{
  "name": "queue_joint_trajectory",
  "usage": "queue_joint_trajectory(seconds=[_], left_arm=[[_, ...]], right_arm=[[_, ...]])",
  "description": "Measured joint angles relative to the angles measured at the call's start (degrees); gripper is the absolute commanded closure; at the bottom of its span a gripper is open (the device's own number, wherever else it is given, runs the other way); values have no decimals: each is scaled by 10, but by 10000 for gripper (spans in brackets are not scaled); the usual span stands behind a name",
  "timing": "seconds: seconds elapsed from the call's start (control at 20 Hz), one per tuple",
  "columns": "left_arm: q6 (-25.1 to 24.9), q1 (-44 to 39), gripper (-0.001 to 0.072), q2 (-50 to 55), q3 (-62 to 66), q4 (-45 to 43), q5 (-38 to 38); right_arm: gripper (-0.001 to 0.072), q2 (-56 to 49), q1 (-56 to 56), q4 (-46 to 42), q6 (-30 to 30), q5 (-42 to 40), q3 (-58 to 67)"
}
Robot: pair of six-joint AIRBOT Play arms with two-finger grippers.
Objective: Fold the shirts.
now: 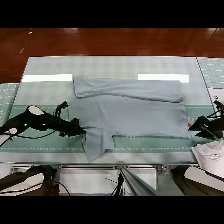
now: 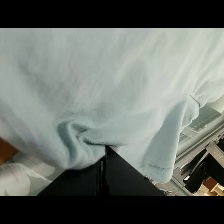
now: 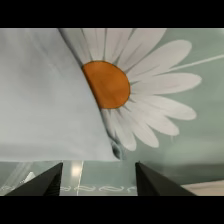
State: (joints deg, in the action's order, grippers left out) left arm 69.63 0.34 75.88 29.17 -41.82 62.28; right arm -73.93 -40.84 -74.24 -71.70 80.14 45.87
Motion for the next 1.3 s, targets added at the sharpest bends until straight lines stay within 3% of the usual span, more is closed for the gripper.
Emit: queue_joint_trajectory(seconds=[0.45, 0.6, 0.65, 0.9, 1.0, 1.3], left_arm=[[-5, 0, 675, 0, 0, -1, -1], [-6, 0, 676, 0, 0, -1, -1], [-6, 0, 675, 0, 1, -1, -1], [-7, 1, 675, -19, 47, -23, -21], [-6, 1, 675, -43, 99, -5, 12], [-6, 4, 676, -66, 294, 9, 13]], right_arm=[[205, 1, 15, 68, 3, -81, -50], [641, -1, 57, 73, -3, -118, -54], [690, -1, 73, 69, -7, -118, -54], [690, 23, 117, 83, -3, -54, 1], [690, 48, 122, 102, -1, -48, 38], [690, 74, 128, 202, -5, -122, 106]])
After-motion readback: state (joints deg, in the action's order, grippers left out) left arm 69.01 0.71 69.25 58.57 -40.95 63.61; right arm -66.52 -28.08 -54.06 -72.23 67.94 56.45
